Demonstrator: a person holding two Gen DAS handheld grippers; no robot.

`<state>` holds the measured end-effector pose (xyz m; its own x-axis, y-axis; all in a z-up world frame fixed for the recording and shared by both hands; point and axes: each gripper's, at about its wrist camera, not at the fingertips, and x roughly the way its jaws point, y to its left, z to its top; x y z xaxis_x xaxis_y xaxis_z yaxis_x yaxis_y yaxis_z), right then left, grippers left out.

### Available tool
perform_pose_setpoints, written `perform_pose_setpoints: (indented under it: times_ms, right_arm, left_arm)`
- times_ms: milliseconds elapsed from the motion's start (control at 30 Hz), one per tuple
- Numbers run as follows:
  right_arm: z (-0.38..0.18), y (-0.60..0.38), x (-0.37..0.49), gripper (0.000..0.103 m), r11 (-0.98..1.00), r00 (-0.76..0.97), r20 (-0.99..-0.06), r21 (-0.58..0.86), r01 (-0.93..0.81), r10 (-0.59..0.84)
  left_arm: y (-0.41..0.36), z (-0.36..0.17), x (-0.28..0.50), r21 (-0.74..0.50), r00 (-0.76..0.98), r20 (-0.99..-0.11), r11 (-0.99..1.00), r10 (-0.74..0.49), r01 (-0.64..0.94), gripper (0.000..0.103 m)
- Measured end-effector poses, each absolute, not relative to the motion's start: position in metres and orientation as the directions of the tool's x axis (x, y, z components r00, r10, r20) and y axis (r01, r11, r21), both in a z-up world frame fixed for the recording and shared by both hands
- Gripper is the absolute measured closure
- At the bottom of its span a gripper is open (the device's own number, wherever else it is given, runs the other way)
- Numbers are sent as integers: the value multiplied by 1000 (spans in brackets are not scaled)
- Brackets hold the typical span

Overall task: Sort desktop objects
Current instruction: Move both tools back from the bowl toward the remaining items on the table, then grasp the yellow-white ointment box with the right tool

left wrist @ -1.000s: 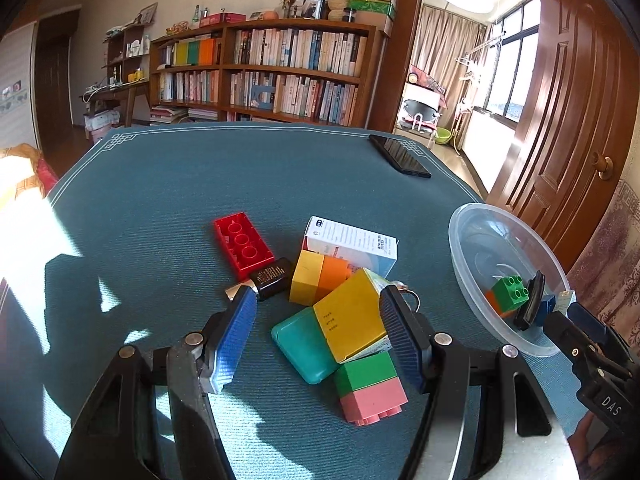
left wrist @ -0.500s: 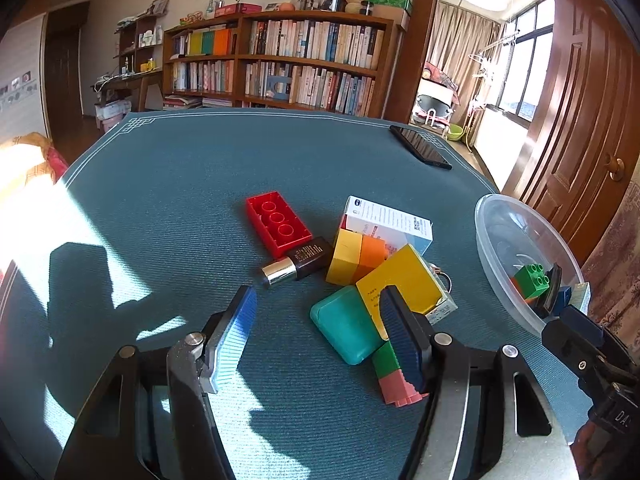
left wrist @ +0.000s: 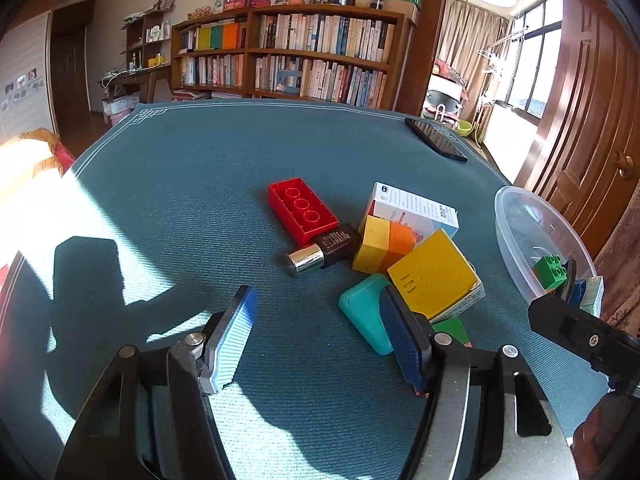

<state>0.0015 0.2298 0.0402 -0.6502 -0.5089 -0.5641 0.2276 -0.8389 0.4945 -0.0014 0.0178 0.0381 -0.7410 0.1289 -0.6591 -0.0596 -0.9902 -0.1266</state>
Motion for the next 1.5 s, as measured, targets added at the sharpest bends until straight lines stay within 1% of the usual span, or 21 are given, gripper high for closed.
perform_pose_setpoints:
  times_ms: [133,300,633,700,767,833,933,1100,1333,1500]
  right_arm:
    - [33,225,-14,18,-801,-609,-564,559,216,-558]
    - [30,218,-29,18,-780,-581,-569,593,200,-582]
    - [25,197,-55,19,-769,-545,-584,608,197,-601]
    - [23,193,-56,26,-775,-540,-592,597,205,-599]
    - [21,189,-57,40,-786,-538,-603,583,207,-589]
    - [17,189,-57,47,-788,-531,-611,580,205,-587]
    - [17,193,-55,47,-787,-540,-603,582,206,-587]
    - [28,202,-43,48,-810,-600,-579,543,222,-553]
    - [49,218,-22,48,-874,-729,-531,446,192,-431]
    - [52,215,-18,48,-890,-755,-517,412,194,-404]
  left_arm:
    - [15,36,-2,-130,-738,-662,-990,131,-59,35]
    - [11,33,-4,-142,-734,-666,-988,135,-53,35]
    - [5,25,-7,-177,-723,-672,-983,159,-51,35]
    - [5,24,-8,-184,-720,-675,-982,163,-49,35]
    - [3,23,-9,-193,-716,-677,-980,167,-46,35]
    - [2,22,-10,-199,-714,-679,-979,170,-44,35]
    - [0,21,-10,-201,-712,-681,-979,171,-43,35]
    - [4,20,-10,-191,-714,-678,-980,177,-62,35]
    - [21,19,-13,-153,-694,-691,-980,200,-130,35]
    - [32,18,-15,-131,-680,-700,-975,220,-180,35]
